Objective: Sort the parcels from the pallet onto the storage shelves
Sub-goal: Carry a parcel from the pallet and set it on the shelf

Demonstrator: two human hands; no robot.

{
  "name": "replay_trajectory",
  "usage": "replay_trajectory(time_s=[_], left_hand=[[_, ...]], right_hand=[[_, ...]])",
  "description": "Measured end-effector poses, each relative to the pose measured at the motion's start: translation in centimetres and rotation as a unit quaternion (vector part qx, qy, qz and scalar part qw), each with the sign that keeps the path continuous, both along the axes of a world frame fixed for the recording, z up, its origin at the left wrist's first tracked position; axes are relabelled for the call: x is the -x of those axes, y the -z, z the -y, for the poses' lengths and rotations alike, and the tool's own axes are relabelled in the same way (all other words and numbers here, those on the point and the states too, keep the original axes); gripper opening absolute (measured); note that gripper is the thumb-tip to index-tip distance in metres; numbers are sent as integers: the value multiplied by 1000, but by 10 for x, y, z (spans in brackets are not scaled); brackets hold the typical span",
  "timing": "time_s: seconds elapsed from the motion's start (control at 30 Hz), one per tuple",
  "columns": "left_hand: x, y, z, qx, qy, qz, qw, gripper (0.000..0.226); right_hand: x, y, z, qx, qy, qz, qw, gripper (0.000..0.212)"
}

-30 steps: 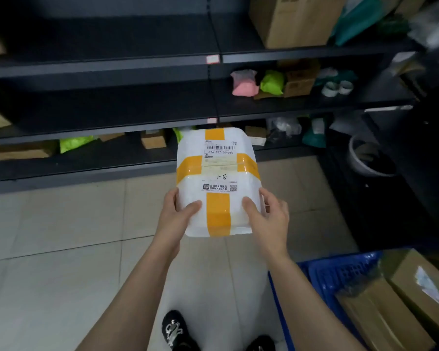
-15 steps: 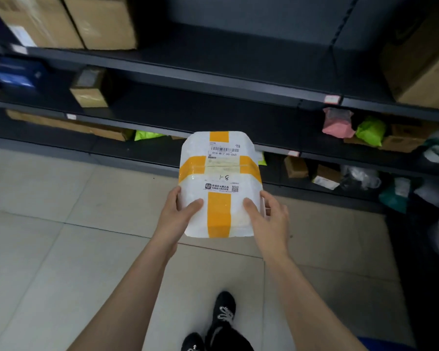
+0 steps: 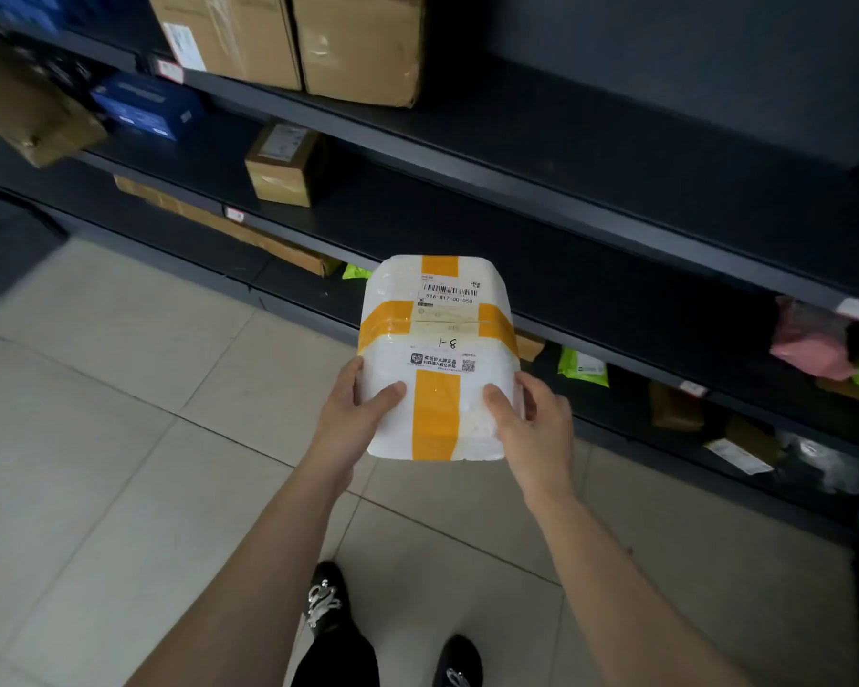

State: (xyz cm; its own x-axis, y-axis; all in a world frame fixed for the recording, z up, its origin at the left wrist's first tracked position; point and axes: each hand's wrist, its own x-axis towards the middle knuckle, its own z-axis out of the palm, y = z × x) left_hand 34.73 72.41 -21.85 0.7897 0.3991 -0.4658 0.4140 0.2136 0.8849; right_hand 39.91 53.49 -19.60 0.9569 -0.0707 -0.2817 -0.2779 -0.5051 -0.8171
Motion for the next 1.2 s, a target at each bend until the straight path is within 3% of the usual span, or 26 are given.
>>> replay_trajectory(time_s=[0.1,0.23,0.37,0.5,0.7,0.87,0.97,1.2], left_hand=[[-20,7,-40,-3,12,-14,1000,64],[-50,17,-95,-28,30,-19,999,37],[-87,34,-142,-71,21,-44,996,55],[-130,58,-186,-75,18,-59,995,83],[-202,86,-237,-87,58,-38,994,89],[-261,121,-275,-102,84,-35,991,97],[-295,147,-297,-140,92,-21,986,89],[-357,207,-336,-238,144,19,960,103]], right_hand=[[-20,9,-42,-5,7,-10,1000,56],[-45,27,-96,-13,11,-12,1000,57],[-80,47,-145,-25,2,-23,999,71],[-120,65,-187,-17,1,2,1000,67],[-192,97,-232,-18,-28,20,999,53],[-255,131,-263,-28,-72,13,997,63],[-286,157,-281,-12,-102,31,994,72],[-352,221,-315,-1,-123,91,988,79]])
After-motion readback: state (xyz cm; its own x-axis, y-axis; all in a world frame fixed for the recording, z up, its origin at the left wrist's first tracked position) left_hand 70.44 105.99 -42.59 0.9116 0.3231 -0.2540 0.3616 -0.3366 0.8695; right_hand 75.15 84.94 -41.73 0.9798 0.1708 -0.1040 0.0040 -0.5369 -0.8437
